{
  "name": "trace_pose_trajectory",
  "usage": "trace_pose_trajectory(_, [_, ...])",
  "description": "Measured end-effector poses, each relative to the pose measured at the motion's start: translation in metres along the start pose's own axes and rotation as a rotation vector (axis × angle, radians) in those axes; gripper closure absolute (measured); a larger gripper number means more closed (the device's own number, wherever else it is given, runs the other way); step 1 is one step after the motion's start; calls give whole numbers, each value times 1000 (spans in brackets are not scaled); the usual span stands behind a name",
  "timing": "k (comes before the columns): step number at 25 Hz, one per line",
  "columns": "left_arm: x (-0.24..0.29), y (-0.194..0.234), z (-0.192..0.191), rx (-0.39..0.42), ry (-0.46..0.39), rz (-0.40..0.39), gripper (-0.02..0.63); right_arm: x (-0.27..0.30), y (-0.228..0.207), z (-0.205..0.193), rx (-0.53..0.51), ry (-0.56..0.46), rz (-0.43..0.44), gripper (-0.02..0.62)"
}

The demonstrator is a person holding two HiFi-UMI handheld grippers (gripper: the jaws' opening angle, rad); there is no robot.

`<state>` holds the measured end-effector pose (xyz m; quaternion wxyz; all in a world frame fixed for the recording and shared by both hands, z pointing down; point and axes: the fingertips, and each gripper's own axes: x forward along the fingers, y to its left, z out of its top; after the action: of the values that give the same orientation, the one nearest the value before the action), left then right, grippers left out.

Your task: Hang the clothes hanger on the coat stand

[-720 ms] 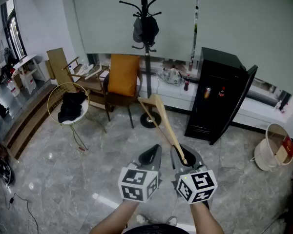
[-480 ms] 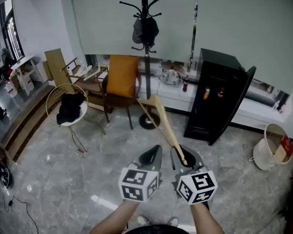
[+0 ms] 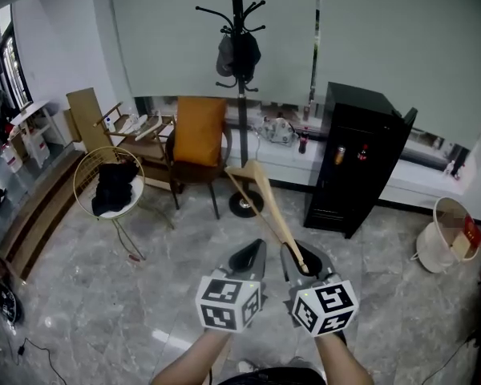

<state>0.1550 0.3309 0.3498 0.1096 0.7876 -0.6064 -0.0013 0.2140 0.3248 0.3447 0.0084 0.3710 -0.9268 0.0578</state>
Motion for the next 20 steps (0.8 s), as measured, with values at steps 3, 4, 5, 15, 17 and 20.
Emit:
trace_pose_trajectory(3, [4,4,4,-3,-5,-15,601,5,0,1,-4,0,-6,541])
trace_pose_trajectory(4, [6,4,4,0,-6,-20,601,7,-1,1,-4,-1,-9,541])
trace_pose_trajectory(5, [9,4,3,1,-5,-23,601,8,-3,1,-4,-3,-10,541])
trace_pose_trajectory(15, [63,13,10,12,-3,7,601,45,-46,8,6,-31,27,540])
trace_pose_trajectory(17, [82,13,13,18,1,13,601,56,-61,11,9,-34,36,541])
trace_pose_trajectory(20, [108,15,21,20,2,26,601,72,-85,20,19,-48,50,541])
